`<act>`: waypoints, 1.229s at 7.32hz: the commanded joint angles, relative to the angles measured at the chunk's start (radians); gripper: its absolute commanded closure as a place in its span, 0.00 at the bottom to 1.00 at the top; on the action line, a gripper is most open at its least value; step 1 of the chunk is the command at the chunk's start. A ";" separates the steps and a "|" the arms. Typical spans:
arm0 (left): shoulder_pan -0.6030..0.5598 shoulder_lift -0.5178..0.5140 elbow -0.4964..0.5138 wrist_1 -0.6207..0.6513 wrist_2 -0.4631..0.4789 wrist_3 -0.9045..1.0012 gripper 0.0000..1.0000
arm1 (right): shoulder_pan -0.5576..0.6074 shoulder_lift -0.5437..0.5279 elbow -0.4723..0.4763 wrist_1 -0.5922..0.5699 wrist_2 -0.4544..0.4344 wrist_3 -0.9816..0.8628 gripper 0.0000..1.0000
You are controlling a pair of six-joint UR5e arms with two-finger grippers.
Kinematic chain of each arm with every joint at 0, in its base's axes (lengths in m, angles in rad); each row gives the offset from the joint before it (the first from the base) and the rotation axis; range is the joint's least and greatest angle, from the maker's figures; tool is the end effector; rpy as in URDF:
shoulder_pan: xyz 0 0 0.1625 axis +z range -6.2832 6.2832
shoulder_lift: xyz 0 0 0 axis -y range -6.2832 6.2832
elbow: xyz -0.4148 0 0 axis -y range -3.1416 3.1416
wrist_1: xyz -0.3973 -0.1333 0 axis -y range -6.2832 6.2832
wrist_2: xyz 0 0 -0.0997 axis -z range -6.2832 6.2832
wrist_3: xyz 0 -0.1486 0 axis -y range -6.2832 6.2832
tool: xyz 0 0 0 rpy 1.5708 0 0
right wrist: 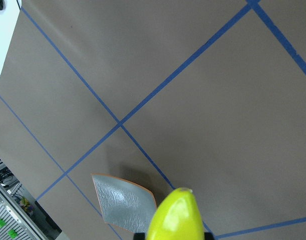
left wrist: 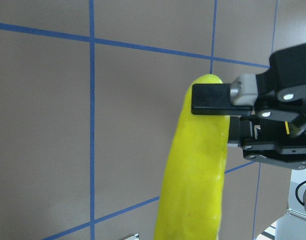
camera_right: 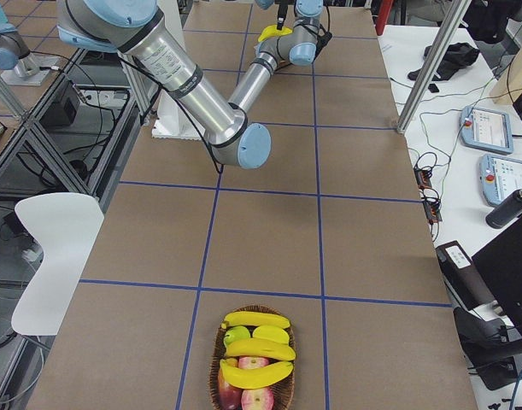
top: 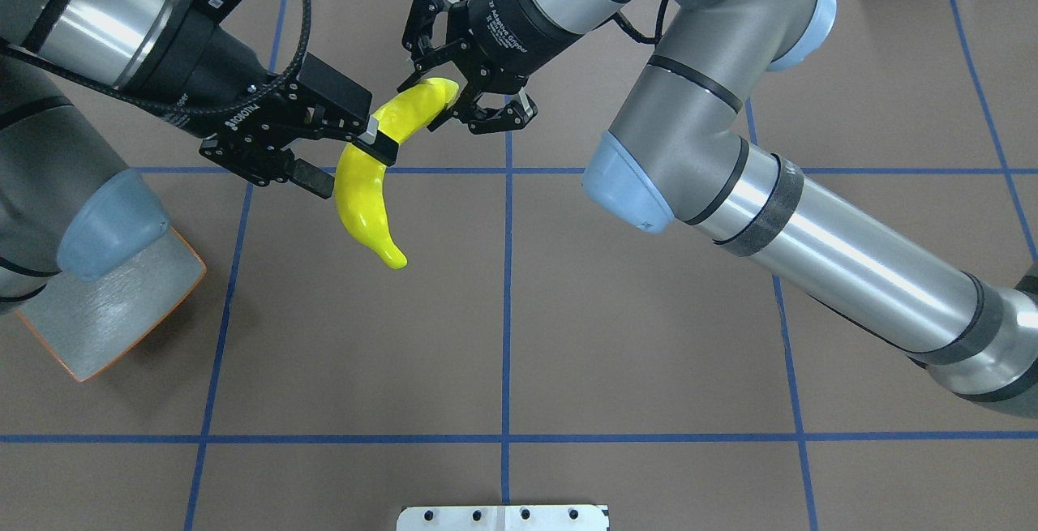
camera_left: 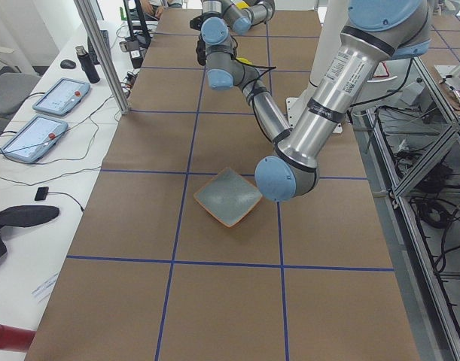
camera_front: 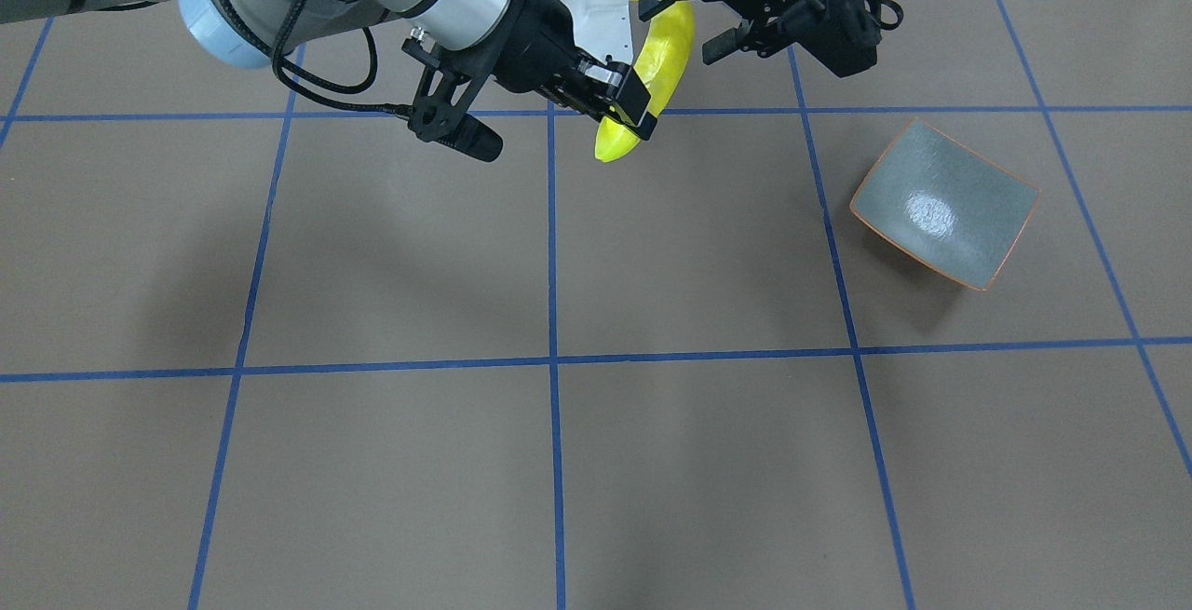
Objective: Transfer all bananas from basket to plate
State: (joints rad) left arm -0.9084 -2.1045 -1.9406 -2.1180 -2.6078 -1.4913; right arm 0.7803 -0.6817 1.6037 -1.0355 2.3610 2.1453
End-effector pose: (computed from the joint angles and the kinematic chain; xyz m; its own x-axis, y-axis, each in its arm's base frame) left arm 0.3303 -0.4322 0.1176 0.0636 -0.0158 -0.9979 -0.1299 0.9912 -0.0240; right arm -0.4619 -0.4962 0.0201 0.0712 0.6085 0.7903 -0.0382 0.7934 -0.6075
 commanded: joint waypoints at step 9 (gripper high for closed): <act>0.017 -0.017 0.000 -0.056 0.002 -0.052 1.00 | -0.003 -0.015 -0.002 0.115 0.018 0.042 1.00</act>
State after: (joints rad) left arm -0.8918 -2.1208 -1.9404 -2.1643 -2.6066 -1.5354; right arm 0.7776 -0.6957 1.6006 -0.9291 2.3794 2.1870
